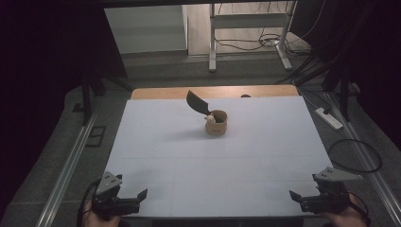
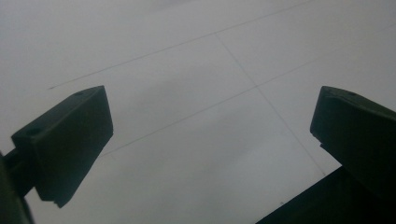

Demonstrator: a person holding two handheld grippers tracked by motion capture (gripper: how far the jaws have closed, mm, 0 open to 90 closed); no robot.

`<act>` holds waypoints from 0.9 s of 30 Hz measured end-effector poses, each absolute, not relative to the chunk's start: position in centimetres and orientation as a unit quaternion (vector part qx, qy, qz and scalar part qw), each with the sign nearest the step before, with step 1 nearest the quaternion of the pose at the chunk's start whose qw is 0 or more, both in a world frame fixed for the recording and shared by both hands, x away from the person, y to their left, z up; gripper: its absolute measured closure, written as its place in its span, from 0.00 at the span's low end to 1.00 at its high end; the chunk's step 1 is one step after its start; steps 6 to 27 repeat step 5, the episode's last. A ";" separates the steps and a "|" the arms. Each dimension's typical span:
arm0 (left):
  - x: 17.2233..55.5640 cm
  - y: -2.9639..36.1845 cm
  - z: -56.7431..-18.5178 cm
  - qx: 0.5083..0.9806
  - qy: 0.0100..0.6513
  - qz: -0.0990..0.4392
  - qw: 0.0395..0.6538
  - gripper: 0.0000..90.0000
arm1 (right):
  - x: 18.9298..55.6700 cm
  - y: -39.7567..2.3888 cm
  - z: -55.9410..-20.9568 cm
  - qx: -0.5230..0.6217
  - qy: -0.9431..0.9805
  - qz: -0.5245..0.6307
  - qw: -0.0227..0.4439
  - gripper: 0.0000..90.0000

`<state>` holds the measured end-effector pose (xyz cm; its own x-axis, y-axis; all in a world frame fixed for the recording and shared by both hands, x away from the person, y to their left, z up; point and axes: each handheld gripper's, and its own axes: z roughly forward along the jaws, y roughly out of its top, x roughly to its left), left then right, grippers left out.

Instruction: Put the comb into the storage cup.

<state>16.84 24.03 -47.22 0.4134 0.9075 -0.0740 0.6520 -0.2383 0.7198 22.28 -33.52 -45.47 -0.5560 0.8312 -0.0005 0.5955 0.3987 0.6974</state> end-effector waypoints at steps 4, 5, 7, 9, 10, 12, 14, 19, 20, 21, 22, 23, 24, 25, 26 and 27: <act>16.9 24.0 -47.2 0.765 0.512 0.182 0.346 0.00 | 22.4 -33.5 -45.5 0.437 0.818 0.330 0.177 0.00; 17.0 24.0 -47.2 0.764 0.513 0.181 0.348 0.00 | 22.4 -33.5 -45.5 0.436 0.819 0.328 0.178 0.00; 17.0 24.0 -47.2 0.764 0.513 0.181 0.348 0.00 | 22.4 -33.5 -45.5 0.436 0.819 0.328 0.178 0.00; 17.0 24.0 -47.2 0.764 0.513 0.181 0.348 0.00 | 22.4 -33.5 -45.5 0.436 0.819 0.328 0.178 0.00; 17.0 24.0 -47.2 0.764 0.513 0.181 0.348 0.00 | 22.4 -33.5 -45.5 0.436 0.819 0.328 0.178 0.00; 17.0 24.0 -47.2 0.764 0.513 0.181 0.348 0.00 | 22.4 -33.5 -45.5 0.436 0.819 0.328 0.178 0.00; 17.0 24.0 -47.2 0.764 0.513 0.181 0.348 0.00 | 22.4 -33.5 -45.5 0.436 0.819 0.328 0.178 0.00; 17.0 24.0 -47.2 0.764 0.513 0.181 0.348 0.00 | 22.4 -33.5 -45.5 0.436 0.819 0.328 0.178 0.00; 17.0 24.0 -47.2 0.764 0.513 0.181 0.348 0.00 | 22.4 -33.5 -45.5 0.436 0.819 0.328 0.178 0.00; 17.0 24.0 -47.2 0.764 0.513 0.181 0.348 0.00 | 22.4 -33.5 -45.5 0.436 0.819 0.328 0.178 0.00; 17.0 24.0 -47.2 0.764 0.513 0.181 0.348 0.00 | 22.4 -33.5 -45.5 0.436 0.819 0.328 0.178 0.00; 17.0 24.0 -47.2 0.764 0.513 0.181 0.348 0.00 | 22.4 -33.5 -45.5 0.436 0.819 0.328 0.178 0.00; 17.0 24.0 -47.2 0.764 0.513 0.181 0.348 0.00 | 22.4 -33.5 -45.5 0.436 0.819 0.328 0.178 0.00; 17.0 24.0 -47.2 0.764 0.513 0.181 0.348 0.00 | 22.4 -33.5 -45.5 0.436 0.819 0.328 0.178 0.00; 17.0 24.0 -47.2 0.764 0.513 0.181 0.348 0.00 | 22.4 -33.5 -45.5 0.436 0.819 0.328 0.178 0.00; 17.0 24.0 -47.2 0.764 0.513 0.181 0.348 0.00 | 22.4 -33.5 -45.5 0.436 0.819 0.328 0.178 0.00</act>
